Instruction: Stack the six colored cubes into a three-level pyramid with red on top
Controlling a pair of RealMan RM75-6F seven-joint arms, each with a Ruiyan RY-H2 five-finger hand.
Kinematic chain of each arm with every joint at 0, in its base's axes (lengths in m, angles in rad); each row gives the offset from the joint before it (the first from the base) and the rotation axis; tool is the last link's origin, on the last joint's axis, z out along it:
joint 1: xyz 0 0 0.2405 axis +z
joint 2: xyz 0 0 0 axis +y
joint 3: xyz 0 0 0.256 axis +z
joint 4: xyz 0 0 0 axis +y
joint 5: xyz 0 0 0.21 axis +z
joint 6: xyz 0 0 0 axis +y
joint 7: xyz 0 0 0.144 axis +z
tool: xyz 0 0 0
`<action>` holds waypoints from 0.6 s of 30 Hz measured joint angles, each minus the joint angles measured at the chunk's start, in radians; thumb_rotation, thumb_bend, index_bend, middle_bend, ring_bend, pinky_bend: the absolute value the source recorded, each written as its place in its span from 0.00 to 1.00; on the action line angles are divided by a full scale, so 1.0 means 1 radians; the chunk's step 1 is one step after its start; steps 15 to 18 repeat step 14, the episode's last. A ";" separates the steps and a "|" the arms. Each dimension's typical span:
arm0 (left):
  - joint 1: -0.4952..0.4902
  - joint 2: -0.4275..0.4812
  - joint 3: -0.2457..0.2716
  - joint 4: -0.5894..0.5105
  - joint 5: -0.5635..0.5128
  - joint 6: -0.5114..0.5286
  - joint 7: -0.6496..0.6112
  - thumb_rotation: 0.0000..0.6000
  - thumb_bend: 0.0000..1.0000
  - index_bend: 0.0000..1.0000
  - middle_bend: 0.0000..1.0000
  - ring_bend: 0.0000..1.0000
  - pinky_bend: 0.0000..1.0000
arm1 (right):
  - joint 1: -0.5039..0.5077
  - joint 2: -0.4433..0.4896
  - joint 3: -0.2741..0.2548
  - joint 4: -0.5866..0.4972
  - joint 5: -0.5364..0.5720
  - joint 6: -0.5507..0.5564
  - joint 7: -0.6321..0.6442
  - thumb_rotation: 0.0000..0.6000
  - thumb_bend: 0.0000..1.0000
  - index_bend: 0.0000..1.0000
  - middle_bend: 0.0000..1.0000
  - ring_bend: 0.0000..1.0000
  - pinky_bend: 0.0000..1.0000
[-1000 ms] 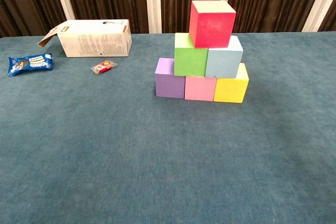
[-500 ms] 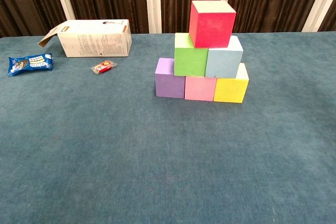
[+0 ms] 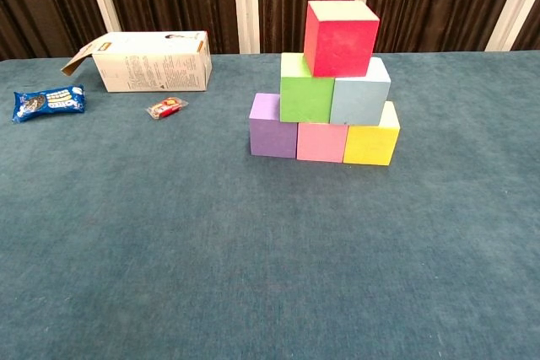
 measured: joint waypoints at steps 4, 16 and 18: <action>0.006 0.016 0.008 -0.016 -0.005 -0.007 0.014 1.00 0.35 0.08 0.00 0.00 0.00 | -0.036 -0.018 -0.009 0.017 -0.042 0.011 -0.023 1.00 0.26 0.00 0.00 0.00 0.00; 0.004 0.023 0.008 -0.016 -0.022 -0.024 0.016 1.00 0.35 0.07 0.00 0.00 0.00 | -0.083 -0.017 0.004 0.040 -0.091 -0.017 -0.008 1.00 0.26 0.00 0.00 0.00 0.00; 0.004 0.023 0.008 -0.016 -0.022 -0.024 0.016 1.00 0.35 0.07 0.00 0.00 0.00 | -0.083 -0.017 0.004 0.040 -0.091 -0.017 -0.008 1.00 0.26 0.00 0.00 0.00 0.00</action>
